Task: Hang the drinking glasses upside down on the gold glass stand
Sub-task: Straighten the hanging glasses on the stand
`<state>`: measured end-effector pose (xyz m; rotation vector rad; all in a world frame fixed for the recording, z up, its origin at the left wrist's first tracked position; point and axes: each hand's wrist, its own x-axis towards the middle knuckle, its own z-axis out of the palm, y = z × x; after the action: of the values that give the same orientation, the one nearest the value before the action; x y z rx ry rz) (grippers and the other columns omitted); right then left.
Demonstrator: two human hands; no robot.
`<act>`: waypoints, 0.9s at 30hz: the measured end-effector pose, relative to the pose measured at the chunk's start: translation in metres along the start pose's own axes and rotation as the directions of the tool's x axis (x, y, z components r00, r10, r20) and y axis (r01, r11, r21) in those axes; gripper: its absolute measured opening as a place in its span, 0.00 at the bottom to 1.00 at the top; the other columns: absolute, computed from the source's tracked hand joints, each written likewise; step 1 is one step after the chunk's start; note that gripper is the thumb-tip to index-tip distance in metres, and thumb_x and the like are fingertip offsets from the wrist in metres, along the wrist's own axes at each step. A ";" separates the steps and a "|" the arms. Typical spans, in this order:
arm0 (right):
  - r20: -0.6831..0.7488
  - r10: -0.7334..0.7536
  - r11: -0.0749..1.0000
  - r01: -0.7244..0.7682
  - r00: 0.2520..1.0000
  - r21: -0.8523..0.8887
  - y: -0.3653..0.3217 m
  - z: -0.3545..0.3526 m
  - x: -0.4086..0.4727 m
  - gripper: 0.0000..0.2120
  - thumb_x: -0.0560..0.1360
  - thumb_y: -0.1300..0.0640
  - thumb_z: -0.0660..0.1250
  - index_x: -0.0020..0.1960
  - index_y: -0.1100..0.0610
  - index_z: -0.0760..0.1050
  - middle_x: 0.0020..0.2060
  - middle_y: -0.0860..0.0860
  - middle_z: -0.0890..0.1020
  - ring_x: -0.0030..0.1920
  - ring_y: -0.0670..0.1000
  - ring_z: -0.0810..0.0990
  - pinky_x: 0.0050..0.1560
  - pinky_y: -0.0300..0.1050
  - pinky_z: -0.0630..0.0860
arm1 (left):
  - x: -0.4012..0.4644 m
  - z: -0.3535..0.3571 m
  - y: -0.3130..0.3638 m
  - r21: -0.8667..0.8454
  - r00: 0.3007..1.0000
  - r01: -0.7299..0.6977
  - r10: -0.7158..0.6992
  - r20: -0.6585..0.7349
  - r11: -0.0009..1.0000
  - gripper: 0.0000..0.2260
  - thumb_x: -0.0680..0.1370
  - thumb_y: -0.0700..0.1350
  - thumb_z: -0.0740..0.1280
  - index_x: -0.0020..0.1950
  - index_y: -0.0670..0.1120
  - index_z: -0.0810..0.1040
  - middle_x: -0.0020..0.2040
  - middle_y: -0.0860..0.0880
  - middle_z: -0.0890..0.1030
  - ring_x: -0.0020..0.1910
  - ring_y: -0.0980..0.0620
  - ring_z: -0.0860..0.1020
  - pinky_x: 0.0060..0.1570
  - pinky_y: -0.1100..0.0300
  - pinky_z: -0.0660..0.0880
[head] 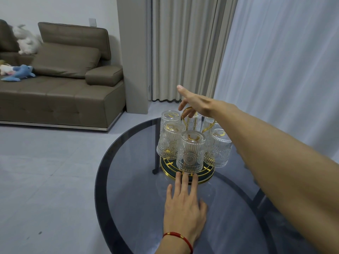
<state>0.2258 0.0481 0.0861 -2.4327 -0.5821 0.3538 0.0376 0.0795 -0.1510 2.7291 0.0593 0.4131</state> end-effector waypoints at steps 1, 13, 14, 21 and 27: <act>-0.003 -0.003 1.000 0.003 1.000 0.000 0.001 0.000 0.000 0.51 0.74 0.22 0.37 0.69 0.58 0.76 0.52 0.54 0.86 0.64 0.60 0.79 0.70 0.69 0.63 | 0.000 0.000 0.000 0.000 1.000 -0.001 0.001 0.004 1.000 0.31 0.80 0.57 0.50 0.82 0.56 0.43 0.83 0.49 0.43 0.78 0.49 0.34 0.73 0.46 0.36; 0.056 -0.048 0.999 0.047 0.997 0.022 0.002 -0.006 0.003 0.46 0.79 0.25 0.39 0.69 0.59 0.75 0.55 0.57 0.88 0.64 0.59 0.80 0.71 0.66 0.60 | 0.000 0.000 0.000 0.003 1.000 -0.004 0.004 0.010 1.000 0.31 0.80 0.57 0.49 0.82 0.55 0.44 0.83 0.48 0.44 0.80 0.47 0.38 0.76 0.44 0.41; 0.065 -0.049 0.999 0.048 0.997 0.019 0.002 -0.006 0.002 0.46 0.79 0.26 0.39 0.69 0.59 0.75 0.55 0.56 0.88 0.64 0.59 0.80 0.72 0.66 0.59 | 0.000 0.001 0.000 0.003 1.000 -0.004 0.004 0.011 1.000 0.31 0.79 0.57 0.49 0.82 0.55 0.44 0.83 0.48 0.45 0.80 0.47 0.38 0.76 0.44 0.41; 0.093 -0.049 0.999 0.050 0.994 -0.007 -0.001 -0.007 -0.001 0.45 0.80 0.27 0.39 0.70 0.60 0.75 0.55 0.55 0.88 0.65 0.59 0.79 0.73 0.64 0.58 | 0.000 0.002 -0.001 0.006 1.000 -0.007 0.007 0.011 1.000 0.31 0.79 0.57 0.49 0.81 0.55 0.44 0.83 0.48 0.45 0.80 0.47 0.37 0.77 0.44 0.42; 0.084 -0.047 0.999 0.049 0.995 -0.017 -0.002 -0.006 -0.002 0.46 0.79 0.26 0.38 0.68 0.60 0.77 0.54 0.55 0.89 0.63 0.58 0.80 0.69 0.63 0.60 | 0.000 0.002 -0.001 0.003 1.000 -0.007 0.007 0.009 1.000 0.31 0.79 0.57 0.49 0.81 0.55 0.44 0.83 0.49 0.45 0.80 0.48 0.37 0.76 0.45 0.40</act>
<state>0.2256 0.0453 0.0919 -2.4267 -0.6823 0.4340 0.0379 0.0796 -0.1535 2.7348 0.0481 0.4032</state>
